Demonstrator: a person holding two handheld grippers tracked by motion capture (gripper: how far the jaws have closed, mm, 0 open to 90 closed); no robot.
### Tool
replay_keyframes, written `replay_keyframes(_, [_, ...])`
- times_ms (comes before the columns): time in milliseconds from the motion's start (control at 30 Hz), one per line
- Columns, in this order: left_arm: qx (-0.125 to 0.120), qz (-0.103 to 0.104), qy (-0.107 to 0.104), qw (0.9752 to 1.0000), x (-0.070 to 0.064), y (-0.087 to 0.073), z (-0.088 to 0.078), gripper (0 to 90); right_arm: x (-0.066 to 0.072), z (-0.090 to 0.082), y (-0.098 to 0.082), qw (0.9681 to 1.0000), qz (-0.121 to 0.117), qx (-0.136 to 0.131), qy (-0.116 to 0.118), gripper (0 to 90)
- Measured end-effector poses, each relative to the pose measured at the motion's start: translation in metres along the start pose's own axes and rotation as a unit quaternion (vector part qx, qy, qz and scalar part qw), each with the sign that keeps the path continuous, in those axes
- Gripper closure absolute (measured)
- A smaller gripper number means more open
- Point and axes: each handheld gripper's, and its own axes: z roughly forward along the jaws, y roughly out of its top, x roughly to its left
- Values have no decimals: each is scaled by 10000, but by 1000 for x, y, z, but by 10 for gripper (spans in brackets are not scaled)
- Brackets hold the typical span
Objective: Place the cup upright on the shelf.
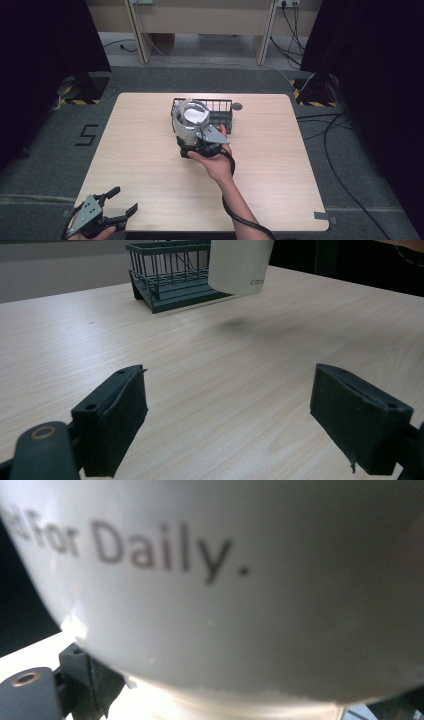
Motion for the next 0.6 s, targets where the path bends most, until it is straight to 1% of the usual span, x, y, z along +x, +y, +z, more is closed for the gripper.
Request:
replay_keyframes(333, [1,7,7,10000,0,0,0,144,-11,2,9,9999,86,-51,-109,99])
replay_keyframes(367, [2,12,6,10000,1,0,0,144,-14,3,10,9998,123,-47,-141,99])
replay_keyframes(433, [4,14,7,10000,1,0,0,144,-16,3,11,9998,126,-48,-158,99])
replay_keyframes(600, [7,14,8,10000,1,0,0,144,-25,4,16,9995,148,-57,-268,99])
